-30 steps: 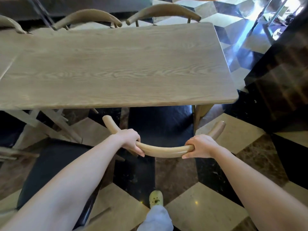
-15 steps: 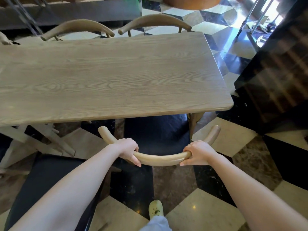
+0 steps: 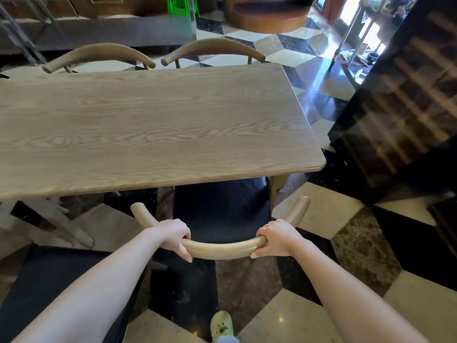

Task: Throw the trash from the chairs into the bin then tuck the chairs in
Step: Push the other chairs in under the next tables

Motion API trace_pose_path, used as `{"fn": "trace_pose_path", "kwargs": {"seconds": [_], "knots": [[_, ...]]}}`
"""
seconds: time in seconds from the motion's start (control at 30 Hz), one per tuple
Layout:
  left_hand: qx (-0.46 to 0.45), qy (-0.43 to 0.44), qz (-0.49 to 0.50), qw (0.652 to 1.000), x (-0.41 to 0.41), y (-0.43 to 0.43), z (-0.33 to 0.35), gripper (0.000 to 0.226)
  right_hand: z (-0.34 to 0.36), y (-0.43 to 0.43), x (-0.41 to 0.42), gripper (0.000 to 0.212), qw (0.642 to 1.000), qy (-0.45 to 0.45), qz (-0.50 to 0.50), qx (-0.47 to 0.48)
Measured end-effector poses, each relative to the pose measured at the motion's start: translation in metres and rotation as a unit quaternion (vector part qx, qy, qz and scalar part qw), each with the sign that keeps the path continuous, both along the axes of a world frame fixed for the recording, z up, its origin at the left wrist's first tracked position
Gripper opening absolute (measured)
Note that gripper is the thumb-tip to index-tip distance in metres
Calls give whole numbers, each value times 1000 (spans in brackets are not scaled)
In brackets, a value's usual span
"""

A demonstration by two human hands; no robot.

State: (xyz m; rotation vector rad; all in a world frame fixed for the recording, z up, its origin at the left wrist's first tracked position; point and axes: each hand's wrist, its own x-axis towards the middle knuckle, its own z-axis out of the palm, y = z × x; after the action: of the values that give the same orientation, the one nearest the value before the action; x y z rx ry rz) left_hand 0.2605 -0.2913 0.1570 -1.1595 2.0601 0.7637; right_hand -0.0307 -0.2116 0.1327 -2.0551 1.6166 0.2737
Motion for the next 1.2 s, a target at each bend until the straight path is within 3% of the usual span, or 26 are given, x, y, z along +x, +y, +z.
{"fn": "trace_pose_path", "kwargs": {"seconds": [0.37,0.5,0.6,0.7,0.83,1.0,1.2], "knots": [[-14,42,24,999,10,3,-9,62,2,-3,1,56,1000,10,10,27],[-83,49,11,995,16,10,-18,59,1,9,1,53,999,-6,-22,-28],[-164,108,14,980,20,26,-20,53,-5,36,8,54,988,-38,-90,-120],[-242,114,78,961,21,57,-26,74,-11,62,25,62,968,-38,-156,-193],[-320,93,155,930,20,114,-39,87,-13,94,46,70,960,-11,-223,-167],[-255,84,181,946,20,196,-38,73,-22,166,58,72,968,5,-243,-61],[-72,13,176,982,37,301,-42,65,-47,271,88,78,974,27,-202,99]]}}
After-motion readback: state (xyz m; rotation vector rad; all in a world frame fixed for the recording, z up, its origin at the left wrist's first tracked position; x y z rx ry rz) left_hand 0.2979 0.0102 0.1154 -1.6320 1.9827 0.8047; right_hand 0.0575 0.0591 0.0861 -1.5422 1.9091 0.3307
